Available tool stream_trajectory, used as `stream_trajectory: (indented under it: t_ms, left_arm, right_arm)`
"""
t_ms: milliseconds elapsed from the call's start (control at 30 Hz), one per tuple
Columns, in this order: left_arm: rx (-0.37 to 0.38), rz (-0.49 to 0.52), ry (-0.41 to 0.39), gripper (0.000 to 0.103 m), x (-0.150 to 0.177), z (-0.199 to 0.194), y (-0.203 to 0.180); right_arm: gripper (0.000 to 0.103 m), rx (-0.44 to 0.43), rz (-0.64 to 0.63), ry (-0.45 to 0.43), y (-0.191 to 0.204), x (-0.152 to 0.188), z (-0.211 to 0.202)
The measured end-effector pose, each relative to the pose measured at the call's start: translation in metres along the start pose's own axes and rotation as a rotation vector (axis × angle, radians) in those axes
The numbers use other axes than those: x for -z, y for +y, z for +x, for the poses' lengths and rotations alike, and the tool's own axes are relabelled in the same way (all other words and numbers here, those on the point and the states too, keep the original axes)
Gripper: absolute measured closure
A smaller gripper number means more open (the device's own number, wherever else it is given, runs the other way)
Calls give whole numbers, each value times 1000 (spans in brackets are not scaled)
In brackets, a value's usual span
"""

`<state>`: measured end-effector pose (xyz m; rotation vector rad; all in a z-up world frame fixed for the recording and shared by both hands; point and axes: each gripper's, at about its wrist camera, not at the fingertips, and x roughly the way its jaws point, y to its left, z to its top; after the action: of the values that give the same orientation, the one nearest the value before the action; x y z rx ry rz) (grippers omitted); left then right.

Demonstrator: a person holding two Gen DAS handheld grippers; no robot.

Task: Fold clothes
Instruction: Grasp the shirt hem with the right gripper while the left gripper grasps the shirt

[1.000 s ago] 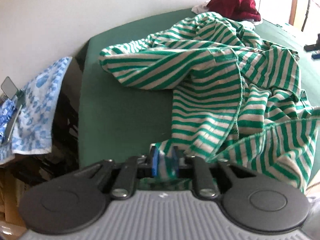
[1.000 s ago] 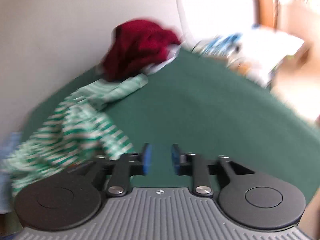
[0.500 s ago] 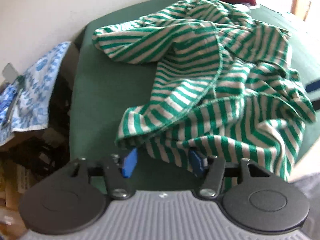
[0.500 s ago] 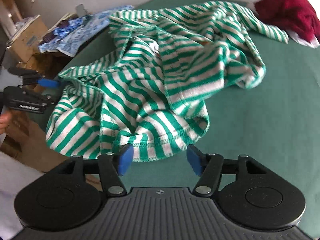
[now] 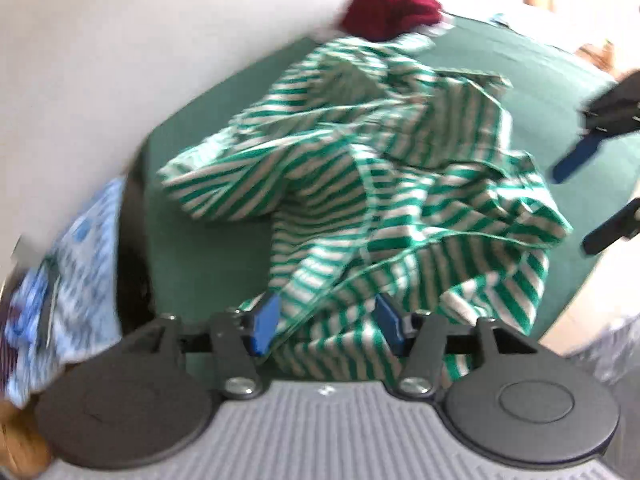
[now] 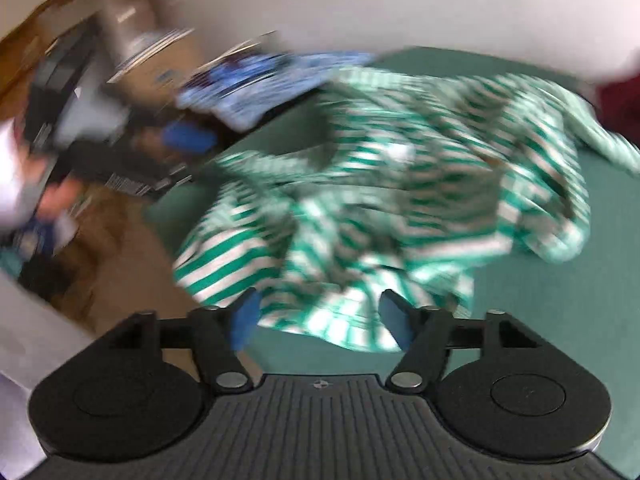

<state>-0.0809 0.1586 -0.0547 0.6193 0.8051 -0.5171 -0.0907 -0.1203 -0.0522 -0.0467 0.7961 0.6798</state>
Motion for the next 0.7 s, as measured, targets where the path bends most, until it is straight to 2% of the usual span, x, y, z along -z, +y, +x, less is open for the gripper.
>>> stream_trajectory:
  t_ms: [33, 100, 133, 200, 233, 267, 333, 400, 433, 500, 533, 600, 633, 700]
  left_arm:
    - [13, 26, 15, 48, -2, 6, -3]
    - [33, 79, 49, 49, -4, 21, -9]
    - [30, 91, 53, 50, -3, 24, -11]
    - [25, 117, 63, 51, -2, 32, -16]
    - [22, 129, 68, 51, -1, 36, -19]
    - [19, 141, 73, 51, -1, 40, -21]
    - [27, 134, 84, 52, 3, 45, -20]
    - [30, 114, 89, 60, 7, 50, -22]
    - [38, 104, 84, 75, 7, 48, -25]
    - [49, 84, 85, 89, 8, 45, -33]
    - [61, 70, 86, 91, 8, 42, -37]
    - [125, 39, 66, 92, 9, 31, -47]
    - [154, 32, 60, 94, 9, 25, -52]
    - [205, 18, 49, 95, 10, 15, -61]
  right_arm:
    - [32, -16, -56, 7, 7, -1, 6]
    - [33, 22, -139, 12, 15, 0, 19]
    - [36, 55, -162, 23, 16, 2, 27]
    - [57, 90, -153, 38, 11, 5, 35]
    - [78, 98, -117, 39, 5, 6, 33]
    - [89, 106, -81, 40, 0, 7, 30]
    - [89, 118, -18, 6, -8, 9, 19]
    - [89, 129, 28, -72, -10, 8, -2]
    - [90, 134, 50, -116, -12, 7, -13]
    - [94, 174, 101, -197, -15, 2, -32]
    - [103, 200, 127, -234, -16, 0, -41]
    - [103, 266, 191, -309, -26, -3, -59]
    - [103, 293, 222, -339, -31, -4, -66]
    - [94, 296, 259, -319, -43, -6, -69]
